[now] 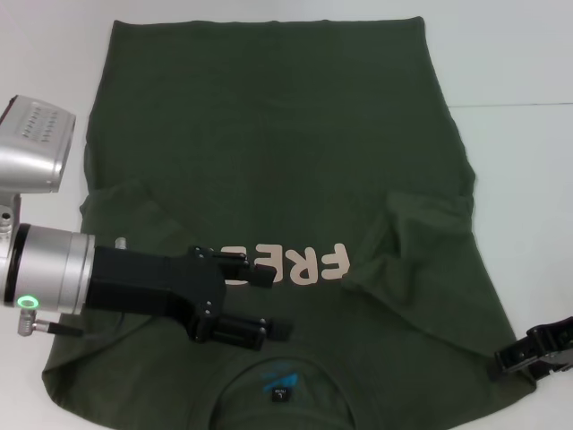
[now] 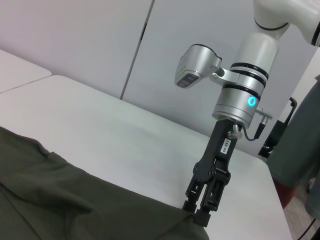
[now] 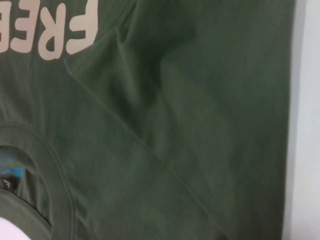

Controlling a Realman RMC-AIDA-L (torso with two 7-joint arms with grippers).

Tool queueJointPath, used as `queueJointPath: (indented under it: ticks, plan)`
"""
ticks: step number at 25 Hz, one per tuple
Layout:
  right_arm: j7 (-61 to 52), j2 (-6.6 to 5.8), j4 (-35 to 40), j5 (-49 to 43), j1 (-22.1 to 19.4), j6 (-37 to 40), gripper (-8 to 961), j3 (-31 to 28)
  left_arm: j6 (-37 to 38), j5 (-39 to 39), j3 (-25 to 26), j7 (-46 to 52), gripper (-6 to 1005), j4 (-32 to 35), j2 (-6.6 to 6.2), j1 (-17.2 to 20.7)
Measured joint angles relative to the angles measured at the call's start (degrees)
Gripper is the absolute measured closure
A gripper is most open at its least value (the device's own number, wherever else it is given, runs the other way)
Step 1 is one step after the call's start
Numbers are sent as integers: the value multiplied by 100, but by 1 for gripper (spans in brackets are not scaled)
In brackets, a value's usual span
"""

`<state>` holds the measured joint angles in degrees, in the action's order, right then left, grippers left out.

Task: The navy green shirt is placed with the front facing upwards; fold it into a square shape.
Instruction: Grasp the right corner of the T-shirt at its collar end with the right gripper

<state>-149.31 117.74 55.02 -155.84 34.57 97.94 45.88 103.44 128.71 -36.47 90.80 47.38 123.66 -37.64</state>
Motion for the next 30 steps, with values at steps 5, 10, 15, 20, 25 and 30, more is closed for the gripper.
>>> queueJointPath:
  ticks: [5, 10, 15, 20, 25, 30]
  plan:
    - [-1, 44, 0, 18, 14, -8, 223, 10, -1, -3, 6, -1, 152, 6, 0, 4]
    - [10, 109, 2, 44, 23, -8, 235, 10, -12, -13, 9, -1, 152, 9, 0, -2]
    - [44, 148, 1, 54, 45, -8, 246, -33, -15, -14, 9, -8, 153, 1, 0, -5]
    - [48, 169, -1, 55, 71, -46, 258, -18, -17, -14, 9, -11, 153, -1, 0, 0]
    - [45, 183, -10, 54, 75, -68, 356, 0, -17, -13, 9, -11, 153, -3, 0, 3]
    - [37, 183, -59, 48, 61, -103, 505, 8, -17, -13, 9, -10, 152, -9, 0, 18]
